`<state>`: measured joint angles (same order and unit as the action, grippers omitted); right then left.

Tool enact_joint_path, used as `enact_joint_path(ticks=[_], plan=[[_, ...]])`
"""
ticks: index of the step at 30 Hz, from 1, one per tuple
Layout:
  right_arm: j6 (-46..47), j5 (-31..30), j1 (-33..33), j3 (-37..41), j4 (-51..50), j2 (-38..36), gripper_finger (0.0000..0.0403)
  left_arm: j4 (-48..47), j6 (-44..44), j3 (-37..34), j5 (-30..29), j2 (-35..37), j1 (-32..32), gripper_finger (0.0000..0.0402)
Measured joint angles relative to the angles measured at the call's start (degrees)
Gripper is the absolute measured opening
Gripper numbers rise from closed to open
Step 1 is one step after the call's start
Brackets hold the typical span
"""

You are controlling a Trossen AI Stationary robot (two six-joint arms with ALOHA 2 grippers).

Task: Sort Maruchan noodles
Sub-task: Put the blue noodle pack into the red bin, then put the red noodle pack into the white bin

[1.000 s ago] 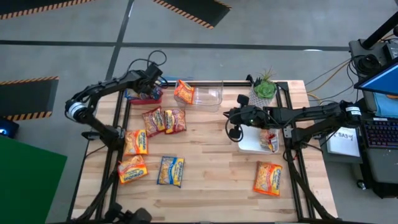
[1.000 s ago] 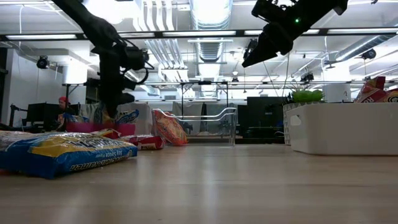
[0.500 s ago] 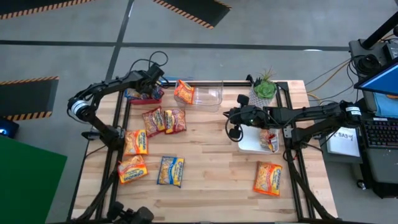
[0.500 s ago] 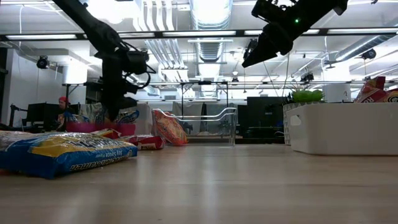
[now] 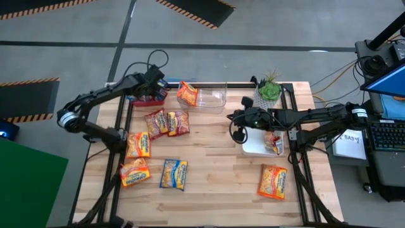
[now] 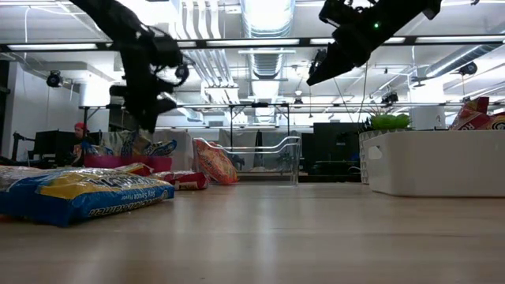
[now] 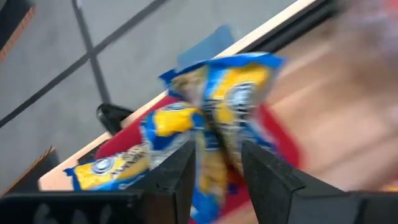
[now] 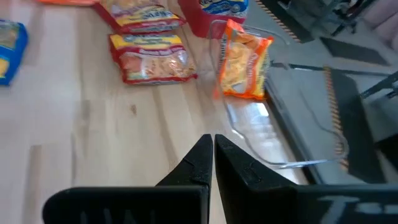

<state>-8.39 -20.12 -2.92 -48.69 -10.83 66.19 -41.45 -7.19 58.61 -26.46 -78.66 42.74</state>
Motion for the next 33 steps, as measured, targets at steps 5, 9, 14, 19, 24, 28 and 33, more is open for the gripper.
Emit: enact_joint_path(ticks=[5, 9, 14, 19, 24, 28, 33], plan=[[4.9, 5.1, 0.4, 0.0, 0.0, 0.0, 0.0009, 0.2, -2.9, -1.9, 0.2, 5.5, -10.1, 0.0114], [9.3, 9.1, 2.8, 0.7, -0.4, 0.0, 0.0009, 0.5, -3.0, -3.6, 2.9, 8.2, -20.5, 0.0114], [13.6, 10.2, 6.2, 1.0, -0.6, 0.0, 0.0009, 4.0, -2.2, -7.3, 4.0, 9.5, -33.3, 0.0114], [22.4, 14.3, 7.2, -1.2, -6.2, 0.0, 0.0009, 9.6, 0.9, -11.5, 5.3, 8.7, -44.2, 0.0114], [32.9, 14.7, 7.1, -5.7, -18.9, 0.0, 0.0009, 15.2, 0.9, -14.5, 5.2, 8.4, -50.9, 0.0114], [39.6, 18.2, 7.2, -8.4, -25.9, 0.0, 0.0009, 16.6, -0.6, -14.8, 5.0, 8.4, -52.8, 0.0114], [43.8, 20.6, 7.7, -10.4, -28.1, 0.0, 0.0009, 21.0, 0.3, -15.7, 2.6, 8.4, -52.4, 0.0114]])
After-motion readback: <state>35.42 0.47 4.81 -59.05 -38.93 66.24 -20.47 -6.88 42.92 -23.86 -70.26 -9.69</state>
